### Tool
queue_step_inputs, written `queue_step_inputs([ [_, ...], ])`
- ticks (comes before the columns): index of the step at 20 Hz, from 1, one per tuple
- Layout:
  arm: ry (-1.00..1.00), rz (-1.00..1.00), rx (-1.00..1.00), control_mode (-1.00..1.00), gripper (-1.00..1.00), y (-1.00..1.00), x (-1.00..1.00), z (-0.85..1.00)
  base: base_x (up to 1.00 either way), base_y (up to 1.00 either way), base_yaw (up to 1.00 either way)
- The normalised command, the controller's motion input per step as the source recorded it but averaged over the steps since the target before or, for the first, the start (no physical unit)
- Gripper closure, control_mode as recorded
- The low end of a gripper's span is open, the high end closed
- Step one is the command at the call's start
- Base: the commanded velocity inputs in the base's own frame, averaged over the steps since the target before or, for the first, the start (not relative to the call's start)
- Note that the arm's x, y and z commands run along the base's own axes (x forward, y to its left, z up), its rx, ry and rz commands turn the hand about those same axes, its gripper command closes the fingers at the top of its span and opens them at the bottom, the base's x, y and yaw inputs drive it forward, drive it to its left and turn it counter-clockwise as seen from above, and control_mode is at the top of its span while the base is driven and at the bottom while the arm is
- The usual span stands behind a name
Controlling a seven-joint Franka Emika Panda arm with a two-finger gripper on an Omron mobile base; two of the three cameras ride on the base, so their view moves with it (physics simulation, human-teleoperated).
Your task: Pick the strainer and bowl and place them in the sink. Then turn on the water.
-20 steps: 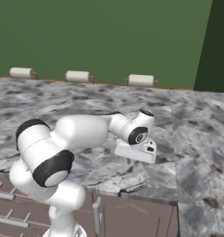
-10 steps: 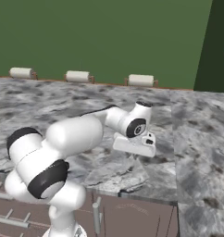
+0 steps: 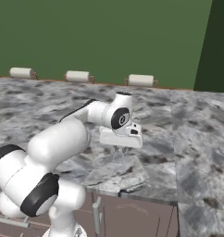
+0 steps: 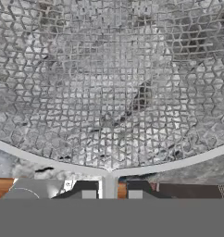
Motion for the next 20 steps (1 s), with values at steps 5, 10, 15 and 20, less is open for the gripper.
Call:
queue_step_inputs([
  [5,0.0,-0.03,-0.01,-1.0,1.0,0.27,-0.15,0.34,0.0,0.0,0.0],
  [10,0.0,-0.06,0.0,-1.0,1.0,0.29,-0.13,0.3,0.0,0.0,0.0],
  [15,0.0,-0.02,0.0,-1.0,1.0,0.13,-0.13,0.19,0.0,0.0,0.0],
  [20,-0.01,0.0,0.0,-1.0,1.0,0.01,-0.09,0.12,0.0,0.0,0.0],
])
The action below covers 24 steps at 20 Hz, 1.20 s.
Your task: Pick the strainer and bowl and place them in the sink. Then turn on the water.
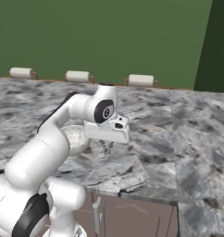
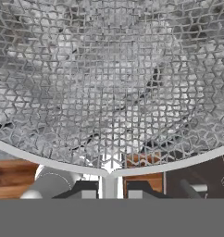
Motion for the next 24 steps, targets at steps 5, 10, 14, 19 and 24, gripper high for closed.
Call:
queue_step_inputs([
  [5,0.0,0.0,0.0,-1.0,1.0,0.0,0.0,0.14,0.0,0.0,0.0],
  [10,0.0,0.0,0.0,-1.0,1.0,0.13,-0.01,0.17,0.0,0.0,0.0],
  [14,0.0,0.0,0.0,-1.0,1.0,0.29,-0.02,0.04,0.0,0.0,0.0],
  [19,0.0,0.0,0.0,-1.0,1.0,0.07,-0.14,0.0,0.0,0.0,0.0],
  [24,0.0,0.0,0.0,-1.0,1.0,0.04,-0.13,0.02,0.0,0.0,0.0],
])
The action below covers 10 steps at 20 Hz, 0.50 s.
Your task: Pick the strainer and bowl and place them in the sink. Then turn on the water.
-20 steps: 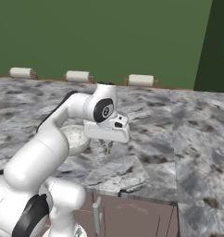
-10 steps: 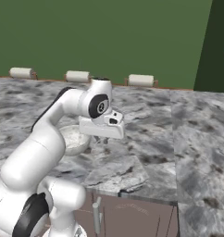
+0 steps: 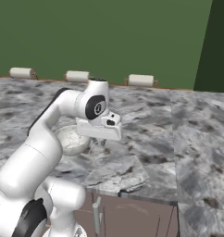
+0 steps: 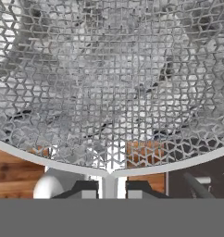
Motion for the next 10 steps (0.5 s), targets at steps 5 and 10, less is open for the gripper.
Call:
queue_step_inputs([
  [5,0.0,0.0,0.0,-1.0,1.0,0.25,0.0,0.06,0.0,0.0,0.0],
  [10,0.0,0.0,0.0,-1.0,1.0,0.29,0.0,0.0,0.0,0.0,0.0],
])
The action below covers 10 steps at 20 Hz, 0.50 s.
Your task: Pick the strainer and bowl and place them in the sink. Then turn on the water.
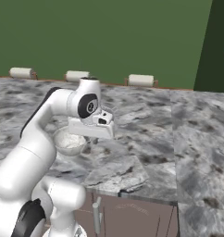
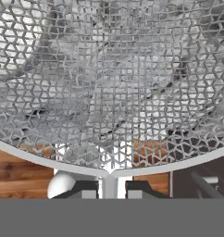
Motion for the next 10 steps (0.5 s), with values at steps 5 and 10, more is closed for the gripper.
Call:
queue_step_inputs([
  [5,0.0,0.0,0.0,-1.0,1.0,0.23,0.0,0.05,0.0,0.0,0.0],
  [10,0.0,0.0,0.0,-1.0,1.0,0.21,0.02,0.1,0.0,0.0,0.0],
])
